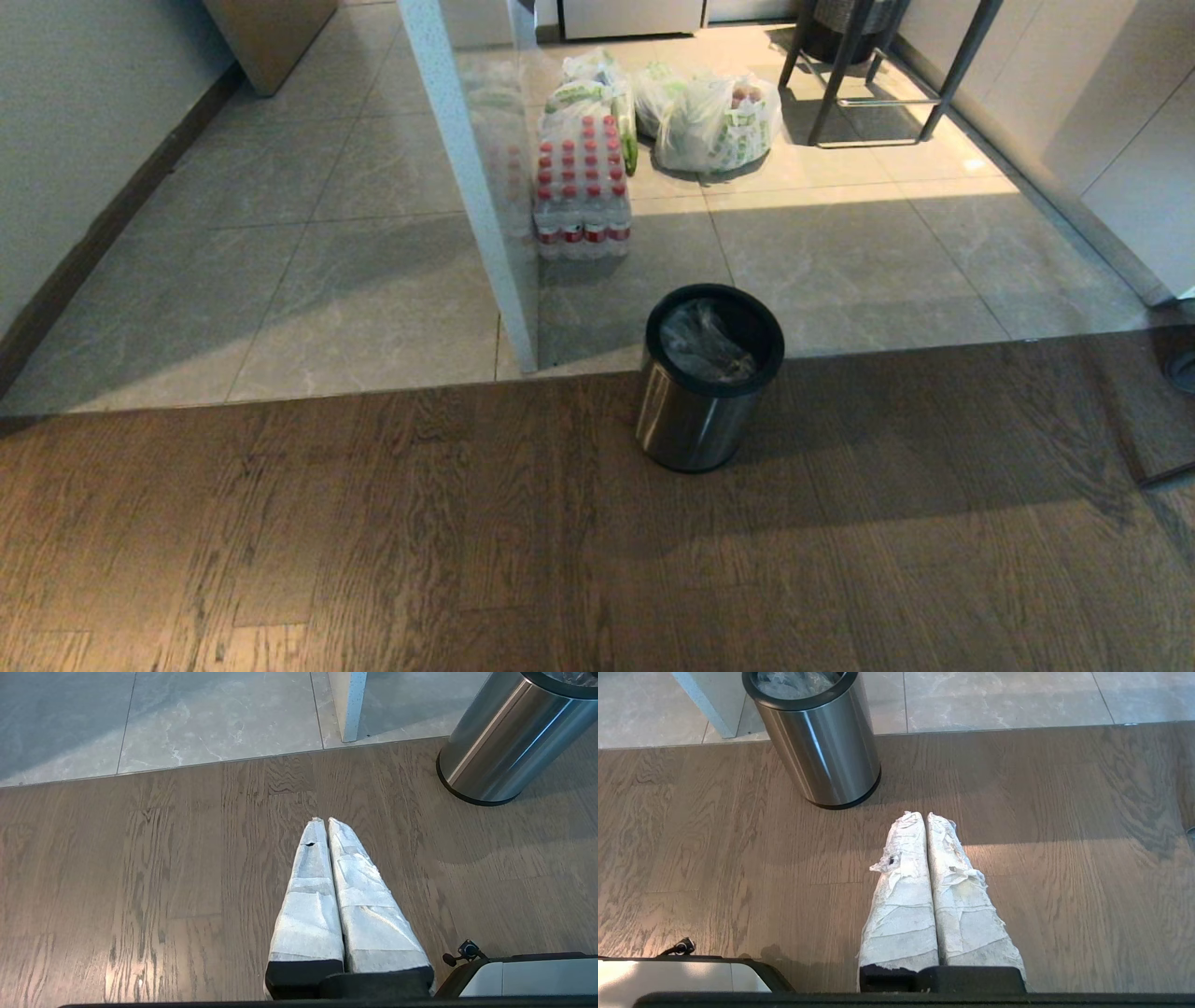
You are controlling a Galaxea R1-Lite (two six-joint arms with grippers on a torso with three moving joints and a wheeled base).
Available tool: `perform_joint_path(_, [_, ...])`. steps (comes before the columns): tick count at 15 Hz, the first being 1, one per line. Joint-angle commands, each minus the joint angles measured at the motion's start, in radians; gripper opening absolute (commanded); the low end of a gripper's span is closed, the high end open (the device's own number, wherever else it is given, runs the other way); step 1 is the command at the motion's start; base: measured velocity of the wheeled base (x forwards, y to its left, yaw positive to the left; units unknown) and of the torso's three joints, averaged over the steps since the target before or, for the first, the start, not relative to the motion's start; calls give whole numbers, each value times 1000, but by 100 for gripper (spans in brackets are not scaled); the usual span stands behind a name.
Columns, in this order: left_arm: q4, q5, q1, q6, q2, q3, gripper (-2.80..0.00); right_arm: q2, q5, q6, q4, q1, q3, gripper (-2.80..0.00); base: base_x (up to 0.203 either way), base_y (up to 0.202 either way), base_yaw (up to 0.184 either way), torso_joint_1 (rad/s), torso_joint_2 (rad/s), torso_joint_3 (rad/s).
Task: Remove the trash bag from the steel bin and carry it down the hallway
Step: Place the outer trash can on the ground
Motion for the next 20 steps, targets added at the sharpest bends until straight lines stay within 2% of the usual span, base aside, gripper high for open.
perform_joint_path(1, [0, 0, 0, 0, 0, 0, -280, 2, 0, 0, -2, 0, 2, -280, 0, 0, 0, 0, 0, 0])
perform_joint_path(5, [0, 0, 0, 0, 0, -1, -280, -2, -1, -22, -11, 0, -1, -280, 0, 0, 0, 0, 0, 0])
perform_joint_path(6, [0, 0, 0, 0, 0, 0, -280, 4, 7, -24, -18, 0, -36, -280, 0, 0, 0, 0, 0, 0])
perform_joint_path(8, [0, 0, 0, 0, 0, 0, -280, 90, 33, -23, 43, 0, -233, -280, 0, 0, 0, 0, 0, 0])
perform_joint_path(11, [0, 0, 0, 0, 0, 0, -280, 438, 81, 13, 287, 18, -697, -280, 0, 0, 0, 0, 0, 0])
perform_joint_path(13, [0, 0, 0, 0, 0, 0, -280, 739, 133, 74, 425, 97, -1016, -280, 0, 0, 0, 0, 0, 0])
perform_joint_path(15, [0, 0, 0, 0, 0, 0, -280, 1000, 176, 126, 532, 237, -1266, -280, 0, 0, 0, 0, 0, 0])
perform_joint_path(17, [0, 0, 0, 0, 0, 0, -280, 1219, 198, 118, 592, 353, -1390, -280, 0, 0, 0, 0, 0, 0])
perform_joint_path(20, [0, 0, 0, 0, 0, -1, -280, 1424, 228, 16, 594, 450, -1440, -280, 0, 0, 0, 0, 0, 0])
